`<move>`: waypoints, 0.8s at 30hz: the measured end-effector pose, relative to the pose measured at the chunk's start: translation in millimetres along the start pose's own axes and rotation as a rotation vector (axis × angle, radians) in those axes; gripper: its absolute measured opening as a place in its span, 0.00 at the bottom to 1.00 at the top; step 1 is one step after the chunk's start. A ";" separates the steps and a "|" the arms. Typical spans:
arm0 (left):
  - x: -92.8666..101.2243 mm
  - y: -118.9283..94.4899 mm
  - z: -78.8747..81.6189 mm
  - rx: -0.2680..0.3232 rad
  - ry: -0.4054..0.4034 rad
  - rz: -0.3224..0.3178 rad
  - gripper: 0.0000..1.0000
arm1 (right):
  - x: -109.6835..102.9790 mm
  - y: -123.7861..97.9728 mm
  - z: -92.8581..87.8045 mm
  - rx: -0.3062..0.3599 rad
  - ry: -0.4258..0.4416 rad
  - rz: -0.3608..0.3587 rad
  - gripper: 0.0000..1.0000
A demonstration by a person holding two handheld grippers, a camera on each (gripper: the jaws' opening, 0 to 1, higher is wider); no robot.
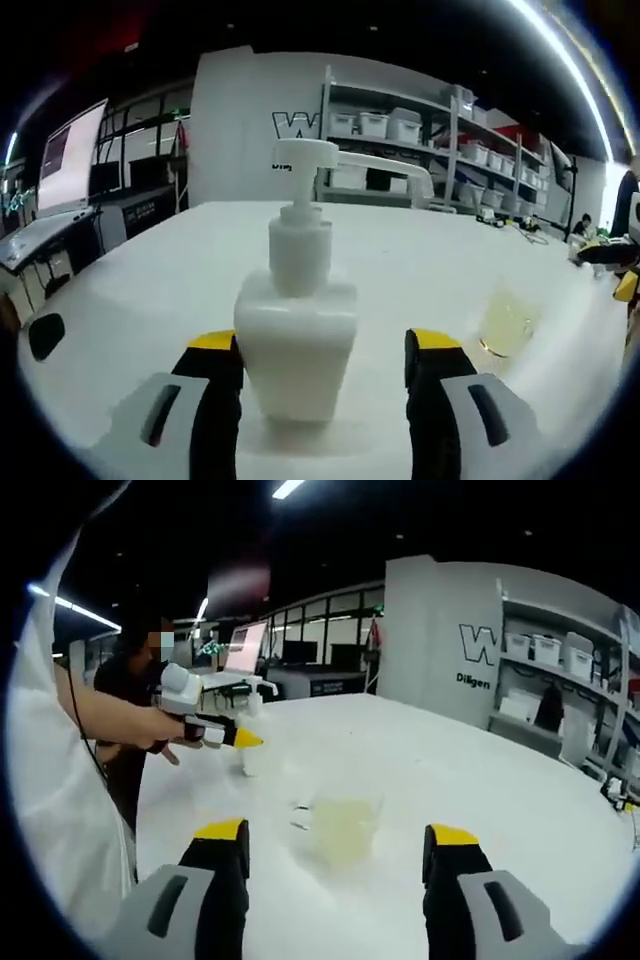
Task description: Hold the bottle steady, press the pump all the way down and release, and repeat the specified number of times to dispense into the cup
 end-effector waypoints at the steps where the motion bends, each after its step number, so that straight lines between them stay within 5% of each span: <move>1: 0.2 0.8 -0.2 -0.001 0.002 -0.003 0.64 | 0.7 -1.3 1.4 0.012 -0.011 -0.009 0.68; 7: -2.2 3.8 0.5 0.009 -0.026 0.016 0.59 | 0.5 -2.0 1.6 -0.005 -0.034 -0.009 0.63; 12: -10.5 5.5 -1.2 0.004 0.003 0.059 0.43 | -0.1 -2.8 -0.2 -0.017 -0.009 -0.004 0.61; 24: -9.8 5.9 -0.6 0.011 0.019 0.037 0.41 | 0.3 -2.9 1.6 -0.019 -0.038 -0.002 0.55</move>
Point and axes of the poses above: the point that each gripper's makers call its tool centre point, and the gripper's own axes: y roughly forward along the fingers, x roughly to its right, z roughly out of its top, the point moved 7 cm from there along -y, roughly backward along the fingers, and after that the axes turned 9 degrees about z, right-handed, at the moved point
